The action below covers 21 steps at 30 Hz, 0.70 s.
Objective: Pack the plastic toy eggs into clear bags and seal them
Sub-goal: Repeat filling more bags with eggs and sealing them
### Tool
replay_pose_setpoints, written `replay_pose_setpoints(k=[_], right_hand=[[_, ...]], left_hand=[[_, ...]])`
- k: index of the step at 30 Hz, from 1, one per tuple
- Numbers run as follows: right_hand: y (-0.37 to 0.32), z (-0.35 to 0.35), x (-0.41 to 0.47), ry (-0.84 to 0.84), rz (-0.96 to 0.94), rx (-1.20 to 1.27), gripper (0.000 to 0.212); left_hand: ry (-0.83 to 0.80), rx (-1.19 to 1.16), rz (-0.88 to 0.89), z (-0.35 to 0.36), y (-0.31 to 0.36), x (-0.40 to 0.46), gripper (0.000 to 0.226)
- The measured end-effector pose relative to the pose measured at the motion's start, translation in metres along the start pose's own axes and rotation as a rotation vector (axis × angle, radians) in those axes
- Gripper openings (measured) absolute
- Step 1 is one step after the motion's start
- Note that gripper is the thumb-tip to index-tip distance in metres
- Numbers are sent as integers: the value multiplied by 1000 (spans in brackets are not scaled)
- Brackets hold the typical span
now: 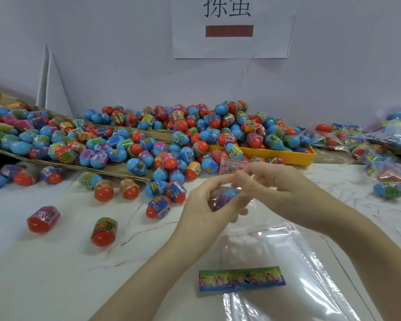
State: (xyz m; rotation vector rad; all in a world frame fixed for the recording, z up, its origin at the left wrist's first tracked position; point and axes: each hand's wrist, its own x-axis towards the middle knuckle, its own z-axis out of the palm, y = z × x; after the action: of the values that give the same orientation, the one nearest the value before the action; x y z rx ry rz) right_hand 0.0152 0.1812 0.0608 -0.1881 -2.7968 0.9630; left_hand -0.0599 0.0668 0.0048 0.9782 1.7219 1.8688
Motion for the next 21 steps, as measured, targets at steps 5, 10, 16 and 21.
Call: replay_pose_setpoints(k=[5, 10, 16, 21], right_hand=[[1, 1, -2, -104, -30, -50, 33], [3, 1, 0, -43, -15, -99, 37], [11, 1, 1, -3, -10, -112, 18], [13, 6, 2, -56, -21, -184, 9]], left_hand=[[-16, -84, -60, 0, -1, -2, 20], [-48, -183, -174, -6, -4, 3, 65], [-206, -69, -304, -16, -6, 6, 40], [-255, -65, -274, -15, -11, 5, 39]])
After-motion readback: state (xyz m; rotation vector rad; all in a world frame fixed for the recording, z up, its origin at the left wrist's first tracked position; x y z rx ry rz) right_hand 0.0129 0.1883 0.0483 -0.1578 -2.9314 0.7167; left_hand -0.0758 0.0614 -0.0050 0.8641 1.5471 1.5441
